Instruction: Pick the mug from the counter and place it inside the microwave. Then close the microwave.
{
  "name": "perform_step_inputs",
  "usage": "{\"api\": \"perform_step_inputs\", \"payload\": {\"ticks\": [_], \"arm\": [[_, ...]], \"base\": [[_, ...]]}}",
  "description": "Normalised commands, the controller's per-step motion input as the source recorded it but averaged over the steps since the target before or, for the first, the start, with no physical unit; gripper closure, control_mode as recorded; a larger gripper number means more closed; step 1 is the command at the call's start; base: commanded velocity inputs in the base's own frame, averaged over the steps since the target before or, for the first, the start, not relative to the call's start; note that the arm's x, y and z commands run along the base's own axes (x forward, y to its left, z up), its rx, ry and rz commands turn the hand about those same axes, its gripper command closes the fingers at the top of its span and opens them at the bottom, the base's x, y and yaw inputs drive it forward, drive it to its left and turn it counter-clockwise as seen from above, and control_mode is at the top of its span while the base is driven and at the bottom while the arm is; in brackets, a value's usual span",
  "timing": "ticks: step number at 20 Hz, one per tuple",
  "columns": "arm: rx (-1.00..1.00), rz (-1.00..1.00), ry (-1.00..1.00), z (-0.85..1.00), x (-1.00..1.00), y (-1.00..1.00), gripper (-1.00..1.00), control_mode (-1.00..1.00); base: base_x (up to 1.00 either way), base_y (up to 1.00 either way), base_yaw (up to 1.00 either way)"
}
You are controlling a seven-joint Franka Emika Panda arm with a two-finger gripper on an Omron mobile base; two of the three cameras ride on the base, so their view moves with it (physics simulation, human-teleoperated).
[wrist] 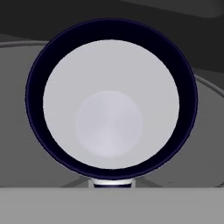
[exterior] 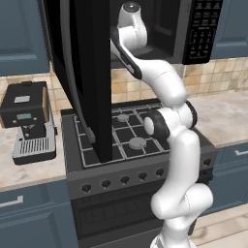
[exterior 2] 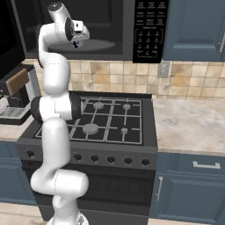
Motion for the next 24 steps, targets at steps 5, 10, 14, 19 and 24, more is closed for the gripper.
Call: {"api": "perform_step_inputs", "payload": {"ticks": [5,10,14,19,24], "arm": [[0.00,0.00,0.02,0.00,0.10,0.05,1.00,-1.00],[0.00,0.00,0.00,0.00,0.00,0.00,1.00,-1.00],[0.00,0.00,0.00,0.00,0.00,0.00,-1.00,-1.00],[0.00,0.00,0.00,0.00,0.00,0.00,-1.00,-1.00],[0.00,0.00,0.00,0.00,0.00,0.00,-1.00,-1.00]], "base": [[0.00,0.00,0.00],[0.00,0.00,0.00],[0.00,0.00,0.00],[0.00,0.00,0.00],[0.00,0.00,0.00]]}}
